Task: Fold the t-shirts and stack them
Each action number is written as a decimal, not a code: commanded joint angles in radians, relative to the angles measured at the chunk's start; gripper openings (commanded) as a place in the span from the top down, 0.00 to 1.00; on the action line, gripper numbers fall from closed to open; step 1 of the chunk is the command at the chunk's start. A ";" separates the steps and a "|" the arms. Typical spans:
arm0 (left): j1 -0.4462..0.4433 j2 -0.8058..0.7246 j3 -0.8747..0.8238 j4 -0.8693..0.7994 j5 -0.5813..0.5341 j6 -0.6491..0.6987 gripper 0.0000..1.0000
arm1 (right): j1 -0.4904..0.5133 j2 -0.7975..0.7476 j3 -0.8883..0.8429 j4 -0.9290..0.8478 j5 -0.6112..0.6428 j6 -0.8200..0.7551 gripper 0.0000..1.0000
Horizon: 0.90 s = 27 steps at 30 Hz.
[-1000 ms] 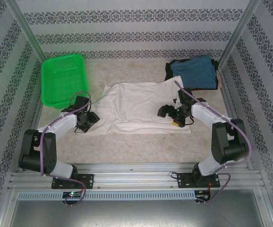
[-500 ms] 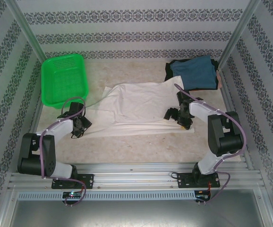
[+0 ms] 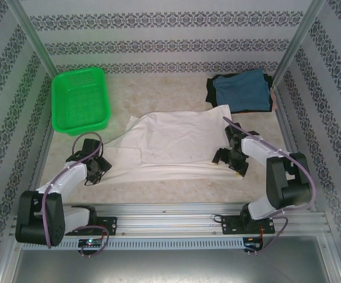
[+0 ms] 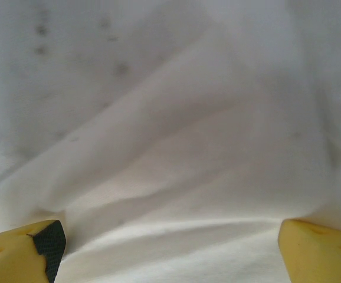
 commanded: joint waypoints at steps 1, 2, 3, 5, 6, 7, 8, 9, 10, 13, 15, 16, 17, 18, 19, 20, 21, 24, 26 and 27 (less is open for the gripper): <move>0.013 -0.063 -0.044 -0.153 -0.010 -0.047 0.43 | 0.006 -0.070 -0.046 -0.098 0.060 0.048 0.06; 0.013 -0.087 -0.058 -0.163 -0.009 -0.053 0.42 | 0.003 -0.091 -0.060 -0.095 0.062 0.053 0.06; 0.013 -0.107 -0.067 -0.168 -0.007 -0.056 0.41 | -0.003 -0.100 -0.063 -0.094 0.061 0.053 0.06; 0.013 -0.149 -0.060 -0.165 0.003 -0.056 0.37 | -0.006 -0.106 -0.044 -0.104 0.061 0.044 0.06; 0.013 -0.160 -0.045 -0.160 0.010 -0.055 0.35 | -0.006 -0.108 -0.029 -0.113 0.058 0.040 0.06; 0.013 -0.165 -0.017 -0.150 0.024 -0.048 0.33 | -0.002 -0.116 -0.009 -0.121 0.055 0.033 0.06; 0.013 -0.162 0.023 -0.146 0.038 -0.041 0.26 | 0.004 -0.126 0.017 -0.129 0.053 0.024 0.05; 0.012 -0.152 0.066 -0.144 0.045 -0.031 0.22 | 0.007 -0.135 0.040 -0.139 0.052 0.015 0.05; 0.009 -0.136 0.124 -0.147 0.056 -0.014 0.19 | 0.008 -0.146 0.069 -0.153 0.049 0.002 0.04; -0.016 -0.064 0.326 -0.167 0.046 0.059 0.16 | 0.005 -0.165 0.171 -0.172 0.040 -0.064 0.03; -0.020 0.014 0.455 -0.126 0.084 0.127 0.13 | 0.001 -0.162 0.250 -0.163 0.022 -0.122 0.02; -0.020 0.079 0.527 -0.093 0.129 0.166 0.12 | -0.006 -0.151 0.288 -0.148 0.000 -0.156 0.02; -0.022 0.155 0.612 -0.093 0.164 0.207 0.13 | -0.018 -0.135 0.323 -0.131 -0.035 -0.190 0.02; -0.026 0.232 0.706 -0.110 0.189 0.230 0.14 | -0.032 -0.109 0.354 -0.123 -0.065 -0.211 0.02; -0.030 0.319 0.794 -0.133 0.228 0.261 0.16 | -0.049 -0.081 0.390 -0.115 -0.103 -0.233 0.02; -0.037 0.401 0.875 -0.159 0.250 0.284 0.19 | -0.060 -0.047 0.422 -0.107 -0.131 -0.255 0.02; -0.049 0.471 0.944 -0.174 0.264 0.312 0.23 | -0.067 -0.021 0.451 -0.100 -0.142 -0.272 0.02; -0.059 0.652 1.103 -0.239 0.283 0.366 0.31 | -0.080 0.054 0.522 -0.085 -0.186 -0.329 0.02; -0.063 0.742 1.183 -0.268 0.286 0.398 0.34 | -0.095 0.096 0.557 -0.070 -0.225 -0.366 0.02; -0.065 0.788 1.222 -0.289 0.277 0.412 0.35 | -0.103 0.118 0.573 -0.062 -0.245 -0.382 0.02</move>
